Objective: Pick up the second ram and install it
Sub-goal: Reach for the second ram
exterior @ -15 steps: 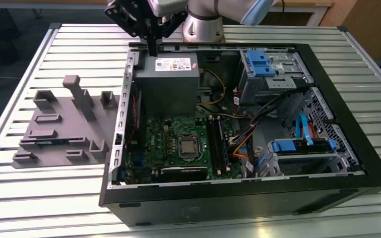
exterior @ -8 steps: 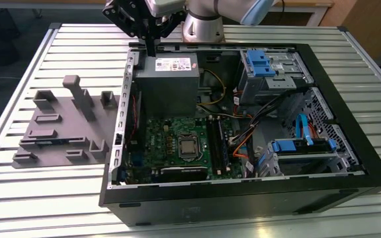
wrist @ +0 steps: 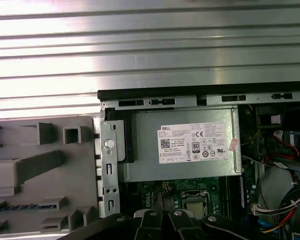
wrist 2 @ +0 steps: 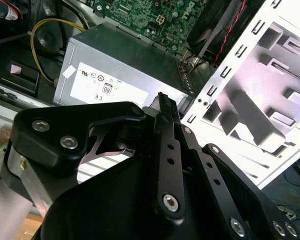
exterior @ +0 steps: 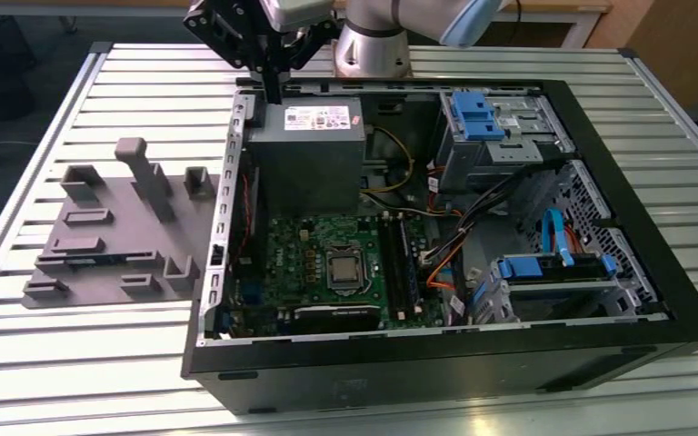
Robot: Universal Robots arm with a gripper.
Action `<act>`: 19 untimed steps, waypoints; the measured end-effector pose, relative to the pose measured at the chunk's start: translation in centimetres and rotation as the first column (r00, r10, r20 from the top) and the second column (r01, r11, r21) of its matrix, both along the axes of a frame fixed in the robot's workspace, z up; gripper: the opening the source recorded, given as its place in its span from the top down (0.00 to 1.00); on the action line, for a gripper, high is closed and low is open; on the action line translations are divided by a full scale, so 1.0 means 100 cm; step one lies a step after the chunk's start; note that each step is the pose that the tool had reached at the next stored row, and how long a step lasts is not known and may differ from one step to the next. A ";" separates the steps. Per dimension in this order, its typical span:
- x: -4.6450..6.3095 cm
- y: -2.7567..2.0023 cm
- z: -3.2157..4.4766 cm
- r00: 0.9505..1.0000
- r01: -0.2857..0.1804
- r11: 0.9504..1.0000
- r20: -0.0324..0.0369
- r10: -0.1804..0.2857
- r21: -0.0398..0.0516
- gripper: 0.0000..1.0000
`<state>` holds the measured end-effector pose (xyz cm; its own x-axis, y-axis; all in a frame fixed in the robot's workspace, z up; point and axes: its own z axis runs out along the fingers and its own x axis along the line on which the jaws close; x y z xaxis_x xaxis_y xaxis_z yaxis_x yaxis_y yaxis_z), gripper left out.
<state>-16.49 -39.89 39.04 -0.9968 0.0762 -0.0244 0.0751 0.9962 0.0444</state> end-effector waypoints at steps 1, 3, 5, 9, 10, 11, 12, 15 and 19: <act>0.000 0.0000 0.0000 1.000 0.000 1.000 0.000 0.000 0.000 0.89; -0.001 0.0000 -0.0001 1.000 0.000 1.000 0.000 0.000 0.000 0.89; -0.002 0.0000 -0.0002 1.000 0.000 1.000 0.000 0.000 0.000 0.89; -0.004 0.0000 -0.0003 1.000 0.000 1.000 0.000 0.000 0.000 0.89; -0.004 0.0000 -0.0003 1.000 0.000 1.000 0.000 0.000 0.000 0.89; -0.005 0.0000 -0.0004 1.000 0.000 1.000 0.000 0.000 0.000 0.89; -0.005 0.0000 -0.0004 1.000 0.000 1.000 0.000 0.000 0.000 0.89; -0.007 0.0000 -0.0005 1.000 0.000 1.000 0.000 0.000 0.000 0.89; -0.008 0.0000 -0.0006 1.000 0.000 1.000 0.000 0.000 0.000 0.89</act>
